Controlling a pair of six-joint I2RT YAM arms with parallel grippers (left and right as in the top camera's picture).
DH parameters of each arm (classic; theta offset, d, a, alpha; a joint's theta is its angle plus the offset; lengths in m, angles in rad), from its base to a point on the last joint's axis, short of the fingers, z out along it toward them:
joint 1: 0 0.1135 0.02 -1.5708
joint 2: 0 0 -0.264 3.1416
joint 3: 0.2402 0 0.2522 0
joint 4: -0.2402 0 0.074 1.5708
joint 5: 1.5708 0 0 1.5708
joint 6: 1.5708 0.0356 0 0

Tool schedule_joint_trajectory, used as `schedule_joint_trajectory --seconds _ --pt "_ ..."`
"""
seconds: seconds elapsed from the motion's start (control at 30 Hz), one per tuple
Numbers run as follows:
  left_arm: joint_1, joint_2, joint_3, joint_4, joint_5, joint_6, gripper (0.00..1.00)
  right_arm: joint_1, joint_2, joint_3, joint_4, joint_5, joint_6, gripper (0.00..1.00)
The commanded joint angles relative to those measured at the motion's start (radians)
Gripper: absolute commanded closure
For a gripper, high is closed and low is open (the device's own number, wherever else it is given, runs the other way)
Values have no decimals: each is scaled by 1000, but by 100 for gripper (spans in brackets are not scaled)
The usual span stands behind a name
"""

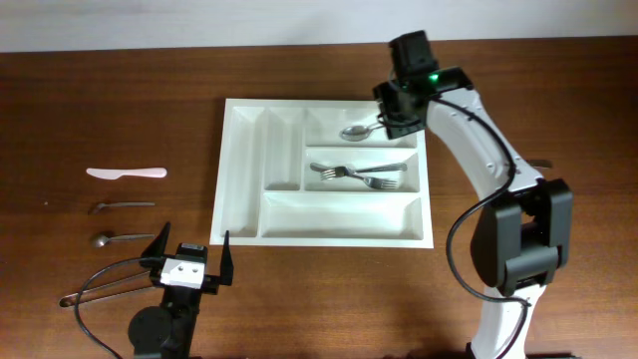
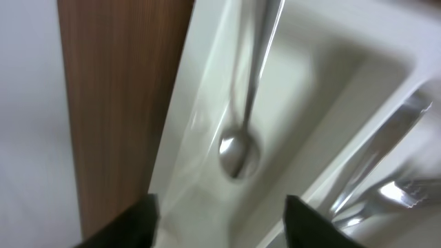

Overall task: Pack container
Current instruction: 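Carry the spoon into the tray's top compartment and release, then lower the right gripper onto the remaining right spoon and grasp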

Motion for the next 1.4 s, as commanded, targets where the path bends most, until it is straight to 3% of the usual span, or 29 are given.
schedule_joint_trajectory --seconds 0.0,0.37,0.57,0.63,0.7,0.77,0.87,0.93,1.37 --pt "6 -6 -6 0 -4 16 1 -101 -13 39 -41 11 -128 28" --pt "6 -6 -6 0 -4 16 1 -330 -12 45 -64 48 -509 12" --pt "6 -6 -6 0 -4 16 1 -311 0 45 31 28 -851 14" --pt "6 -6 -6 0 -4 16 1 -310 2 45 16 106 -879 19" --pt "6 -6 -6 0 -4 16 1 -316 3 44 -12 180 -864 15" --pt "6 -6 -6 0 -4 16 1 -330 4 44 -43 188 -754 1" --pt "6 -6 -6 0 -4 16 1 -352 8 43 -113 190 -519 2" --pt "6 -6 -6 1 -4 16 1 -366 19 43 -136 179 -442 1" --pt "6 -6 -6 0 -4 16 1 -512 169 43 -224 12 -442 1"
